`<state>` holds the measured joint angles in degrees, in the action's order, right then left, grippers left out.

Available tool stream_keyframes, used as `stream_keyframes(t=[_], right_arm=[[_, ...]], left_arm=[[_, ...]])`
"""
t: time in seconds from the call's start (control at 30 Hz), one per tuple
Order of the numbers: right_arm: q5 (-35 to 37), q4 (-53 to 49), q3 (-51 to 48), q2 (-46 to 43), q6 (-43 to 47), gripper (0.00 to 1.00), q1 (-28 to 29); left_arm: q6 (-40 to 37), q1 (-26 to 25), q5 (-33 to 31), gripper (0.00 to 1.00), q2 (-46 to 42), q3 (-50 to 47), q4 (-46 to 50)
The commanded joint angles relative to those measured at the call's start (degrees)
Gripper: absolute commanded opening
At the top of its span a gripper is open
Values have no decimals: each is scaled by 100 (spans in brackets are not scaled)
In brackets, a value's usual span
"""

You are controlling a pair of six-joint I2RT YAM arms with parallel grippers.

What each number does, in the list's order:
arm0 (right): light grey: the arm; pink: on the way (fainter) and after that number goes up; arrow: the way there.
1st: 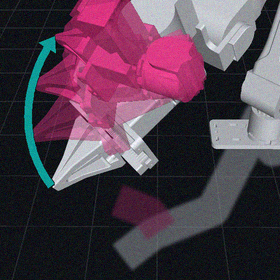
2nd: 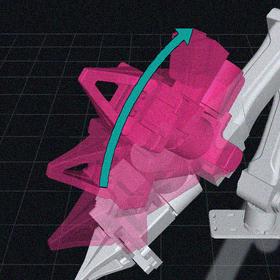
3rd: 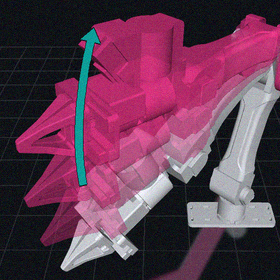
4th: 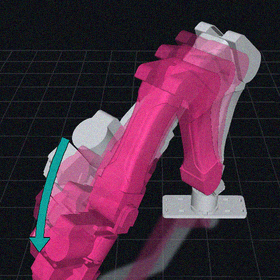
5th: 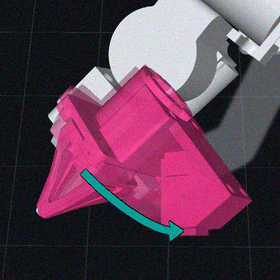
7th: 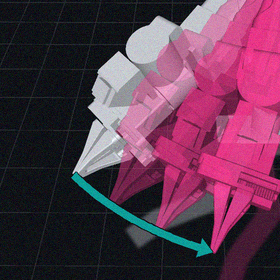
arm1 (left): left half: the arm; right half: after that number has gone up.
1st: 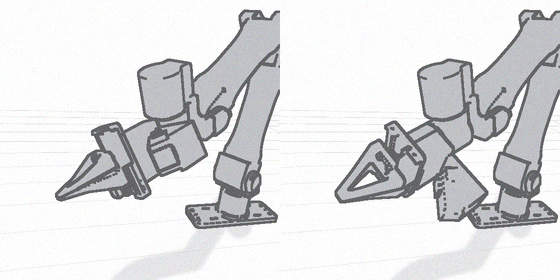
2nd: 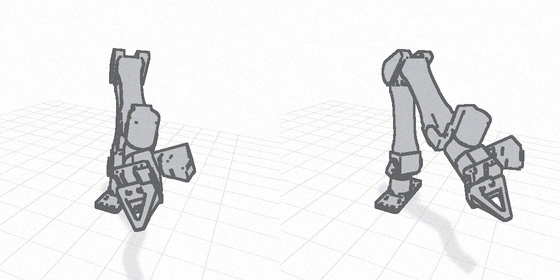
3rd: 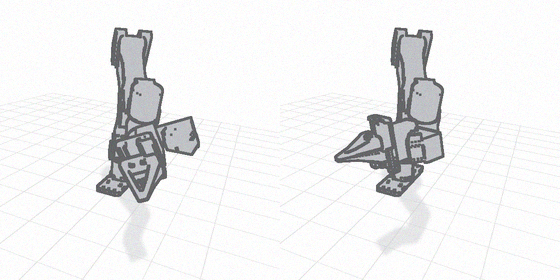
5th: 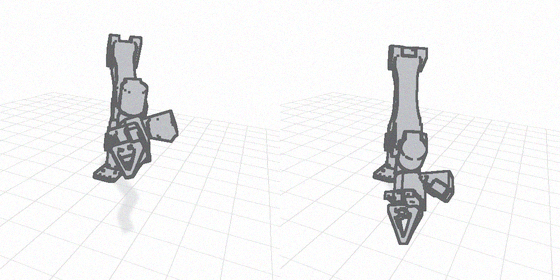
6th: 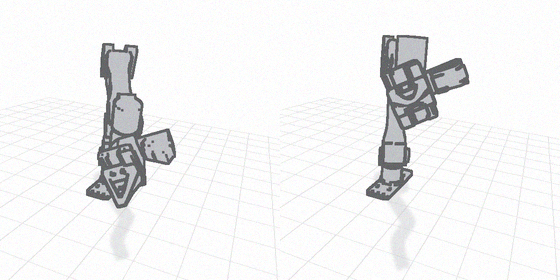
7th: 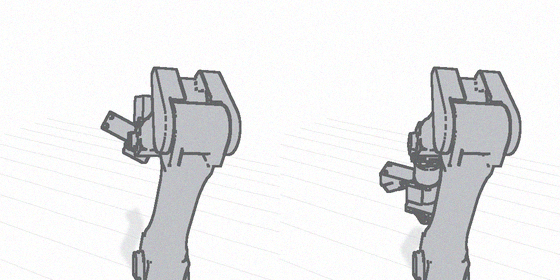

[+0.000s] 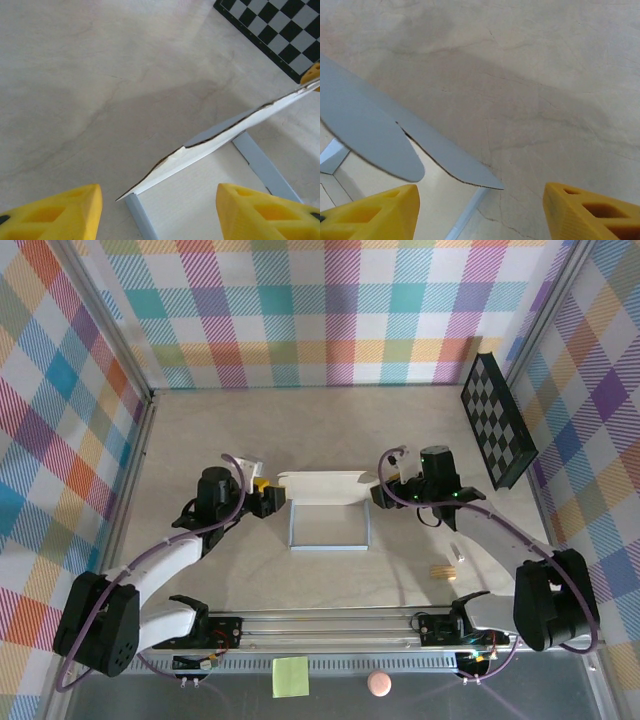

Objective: Fold the paper box

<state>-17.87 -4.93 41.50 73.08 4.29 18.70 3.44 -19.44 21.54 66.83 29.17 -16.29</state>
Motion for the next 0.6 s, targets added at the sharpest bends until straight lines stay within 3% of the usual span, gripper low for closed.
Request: stream_keyframes(t=[0.0, 0.3, 0.57], right_arm=[[-252, 322, 69, 91, 386, 66, -43], [-623, 493, 129, 328, 1047, 60, -50], [-913, 388, 360, 581, 1280, 50, -62]], left_arm=[[-397, -61, 104, 62, 158, -86, -731], [-568, -60, 242, 61, 894, 4, -1595], [-801, -60, 611, 54, 975, 246, -1474]])
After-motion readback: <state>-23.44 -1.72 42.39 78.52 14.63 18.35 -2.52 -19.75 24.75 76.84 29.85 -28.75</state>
